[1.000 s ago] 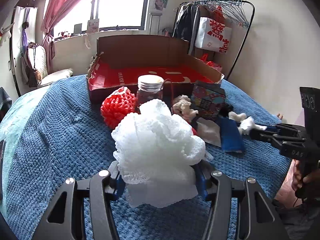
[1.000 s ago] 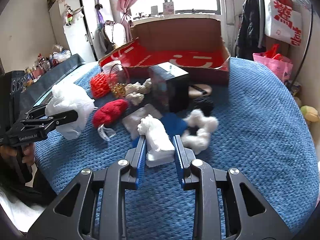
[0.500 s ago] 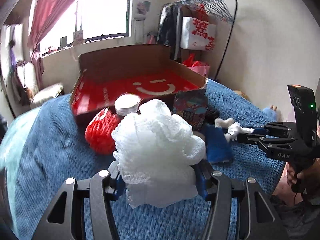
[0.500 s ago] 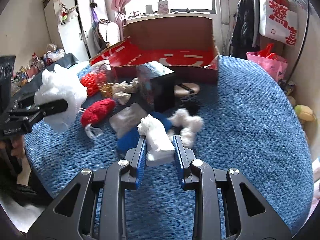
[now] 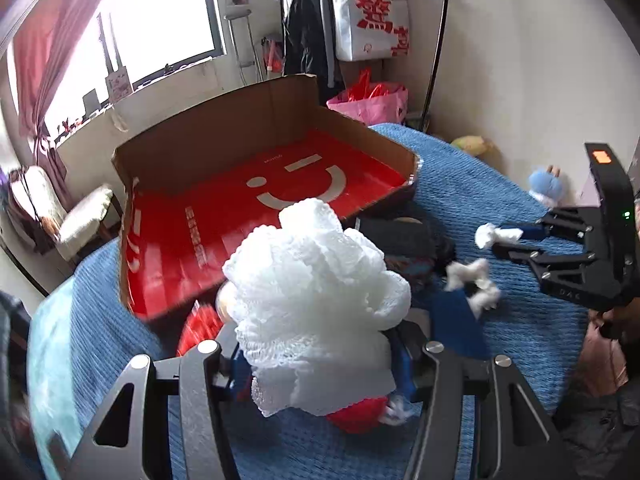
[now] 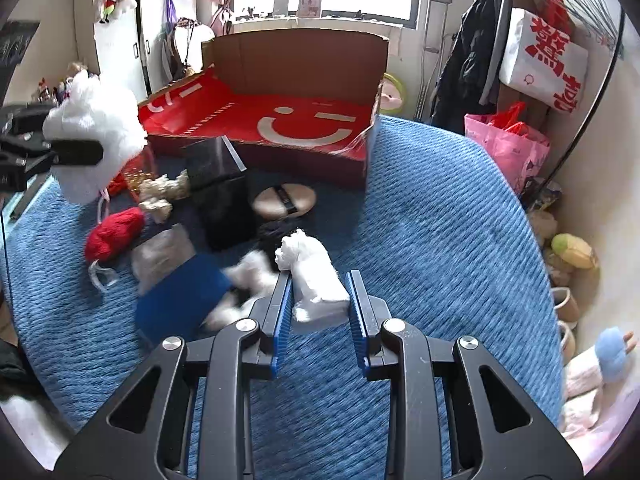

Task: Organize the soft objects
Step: 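Carry the white puff and white cloth figure over the red box with both tools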

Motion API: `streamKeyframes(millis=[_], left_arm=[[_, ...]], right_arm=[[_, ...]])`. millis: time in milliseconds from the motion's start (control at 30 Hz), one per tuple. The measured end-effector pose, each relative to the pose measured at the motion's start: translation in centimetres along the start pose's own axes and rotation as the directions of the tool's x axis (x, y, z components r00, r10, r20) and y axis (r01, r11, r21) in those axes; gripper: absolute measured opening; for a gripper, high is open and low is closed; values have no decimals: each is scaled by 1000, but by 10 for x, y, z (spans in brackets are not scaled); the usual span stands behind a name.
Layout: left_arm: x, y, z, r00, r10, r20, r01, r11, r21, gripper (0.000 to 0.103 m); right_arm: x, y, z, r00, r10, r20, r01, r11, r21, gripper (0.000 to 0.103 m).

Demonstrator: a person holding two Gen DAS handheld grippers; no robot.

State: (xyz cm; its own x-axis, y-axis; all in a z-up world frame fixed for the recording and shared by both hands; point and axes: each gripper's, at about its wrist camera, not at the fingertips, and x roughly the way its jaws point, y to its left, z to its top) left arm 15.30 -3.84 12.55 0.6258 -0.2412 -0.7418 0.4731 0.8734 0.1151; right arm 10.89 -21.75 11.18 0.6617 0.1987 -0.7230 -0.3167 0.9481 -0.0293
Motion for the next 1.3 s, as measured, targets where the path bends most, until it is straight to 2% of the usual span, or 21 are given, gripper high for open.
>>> streamKeyframes(millis=[167, 300, 800, 1033, 1300], left_arm=[[22, 10, 29, 997, 7, -73, -4, 999, 42, 58], [40, 15, 47, 991, -14, -130, 21, 998, 54, 58], [74, 28, 94, 985, -24, -173, 38, 996, 76, 58], [94, 38, 114, 979, -65, -195, 80, 995, 67, 58], [128, 64, 135, 971, -79, -224, 84, 996, 15, 58]], right_arm=[[10, -8, 15, 1000, -24, -4, 24, 999, -40, 25], [17, -13, 26, 999, -31, -7, 30, 997, -69, 25], [36, -9, 78, 999, -40, 20, 43, 978, -204, 25], [56, -4, 110, 1000, 11, -2, -12, 973, -232, 25], [96, 0, 150, 993, 83, -82, -99, 972, -213, 25]])
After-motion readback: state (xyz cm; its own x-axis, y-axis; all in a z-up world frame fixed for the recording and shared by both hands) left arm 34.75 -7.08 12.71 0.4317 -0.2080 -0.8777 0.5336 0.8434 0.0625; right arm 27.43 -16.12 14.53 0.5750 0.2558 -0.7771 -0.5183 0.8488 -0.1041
